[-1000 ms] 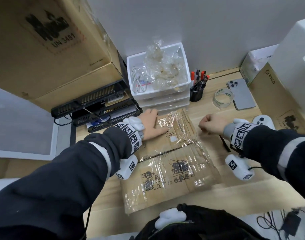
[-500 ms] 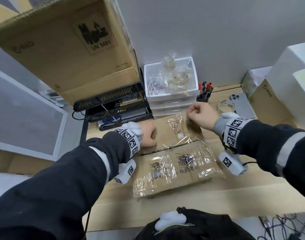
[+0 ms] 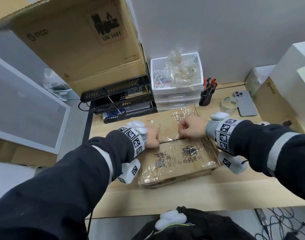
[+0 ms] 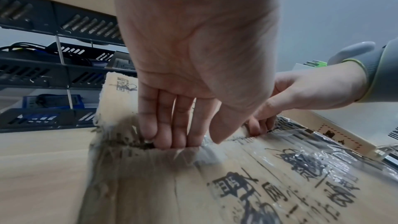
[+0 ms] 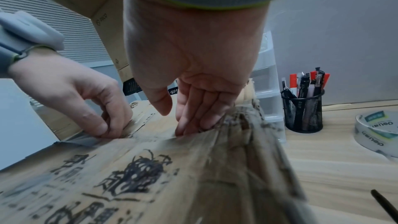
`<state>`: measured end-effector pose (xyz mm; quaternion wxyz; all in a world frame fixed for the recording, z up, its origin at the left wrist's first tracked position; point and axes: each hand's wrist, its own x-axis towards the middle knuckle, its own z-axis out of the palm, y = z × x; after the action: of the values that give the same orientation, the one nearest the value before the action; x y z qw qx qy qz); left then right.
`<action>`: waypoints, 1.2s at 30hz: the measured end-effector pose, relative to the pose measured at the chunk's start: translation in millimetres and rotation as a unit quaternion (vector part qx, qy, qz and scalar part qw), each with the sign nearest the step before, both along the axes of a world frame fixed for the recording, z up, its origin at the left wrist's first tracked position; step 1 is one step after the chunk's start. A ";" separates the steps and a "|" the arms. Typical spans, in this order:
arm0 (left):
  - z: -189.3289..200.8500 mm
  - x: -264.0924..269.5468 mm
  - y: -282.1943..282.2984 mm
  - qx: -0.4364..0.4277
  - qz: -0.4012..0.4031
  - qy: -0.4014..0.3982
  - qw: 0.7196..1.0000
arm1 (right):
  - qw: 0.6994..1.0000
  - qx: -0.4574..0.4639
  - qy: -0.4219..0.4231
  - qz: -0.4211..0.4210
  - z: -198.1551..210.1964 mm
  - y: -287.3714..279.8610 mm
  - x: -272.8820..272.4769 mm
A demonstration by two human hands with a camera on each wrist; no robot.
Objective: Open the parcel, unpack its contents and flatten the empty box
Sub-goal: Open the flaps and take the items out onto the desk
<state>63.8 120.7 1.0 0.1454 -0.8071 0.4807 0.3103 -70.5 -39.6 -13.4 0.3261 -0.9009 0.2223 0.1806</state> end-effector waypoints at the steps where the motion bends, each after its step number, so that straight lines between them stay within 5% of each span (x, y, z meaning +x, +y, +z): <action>1: -0.1 -1.8 2.2 -0.002 0.003 -0.001 1.000 | 1.000 -0.008 0.008 0.006 1.3 2.8 -0.2; 14: 4.3 -12.6 13.1 -0.008 0.019 -0.020 1.000 | 1.000 -0.007 0.017 -0.021 9.8 21.2 -0.8; 23: 10.3 -15.6 20.2 -0.004 0.018 -0.025 1.000 | 0.995 -0.059 0.073 0.038 25.7 19.9 -4.9; 36: 13.9 -16.8 29.0 -0.024 0.059 0.104 0.993 | 0.991 0.099 0.090 0.019 24.4 27.3 -8.0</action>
<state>47.1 149.7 14.9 0.0567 -0.8011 0.4516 0.3887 -78.5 -12.2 11.0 0.3885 -0.8486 0.2143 0.2881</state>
